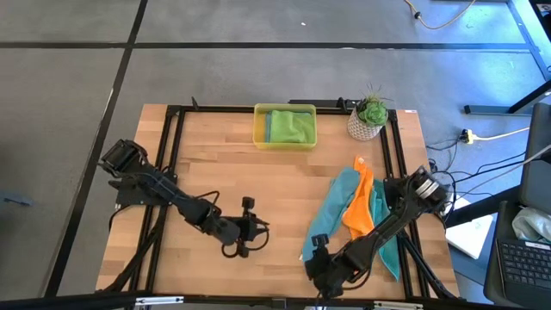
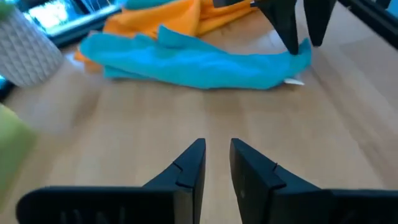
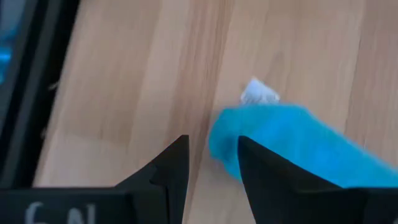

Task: Fold microfiber towels
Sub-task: Fold the left blue cloth

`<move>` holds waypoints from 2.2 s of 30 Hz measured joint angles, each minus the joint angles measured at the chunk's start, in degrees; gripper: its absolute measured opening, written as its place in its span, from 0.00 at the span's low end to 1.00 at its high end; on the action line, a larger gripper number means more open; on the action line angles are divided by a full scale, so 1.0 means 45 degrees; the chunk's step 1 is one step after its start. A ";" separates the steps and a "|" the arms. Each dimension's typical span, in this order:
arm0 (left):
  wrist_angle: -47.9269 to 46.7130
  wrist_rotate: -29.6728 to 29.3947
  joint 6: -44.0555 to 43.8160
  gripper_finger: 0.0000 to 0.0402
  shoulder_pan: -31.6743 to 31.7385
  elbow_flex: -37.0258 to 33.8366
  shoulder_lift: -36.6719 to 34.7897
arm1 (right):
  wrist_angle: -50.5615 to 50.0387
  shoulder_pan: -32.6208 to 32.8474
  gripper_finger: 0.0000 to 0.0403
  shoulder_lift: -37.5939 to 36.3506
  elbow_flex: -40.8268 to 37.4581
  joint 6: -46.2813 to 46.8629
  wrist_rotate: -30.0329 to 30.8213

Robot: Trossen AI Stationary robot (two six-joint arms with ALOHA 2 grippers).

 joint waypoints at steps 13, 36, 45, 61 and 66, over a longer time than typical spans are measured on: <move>-0.0591 -0.2831 -0.4748 0.17 -0.2415 -0.1509 0.0000 | -0.2323 0.0166 0.07 0.0733 0.0459 -0.0001 0.2595; 0.0768 -0.6635 -0.1754 0.17 -0.3566 -0.2261 -0.0106 | -0.0189 -0.4490 0.02 0.0649 0.5022 -1.0177 0.1807; 0.0838 -0.8714 0.2514 0.17 -0.4051 -0.1673 -0.1335 | 0.0141 -0.5678 0.03 0.0659 0.4127 -1.0717 0.0068; 0.0274 -0.6747 0.5633 0.17 -0.3695 -0.0899 -0.1831 | 0.1112 -0.5729 0.54 0.0659 0.4121 -0.9552 -0.2054; -0.0606 -0.6812 0.4156 0.17 -0.4246 -0.0897 -0.1831 | -0.1540 -0.5276 0.76 0.0654 0.4121 -0.6447 -0.1095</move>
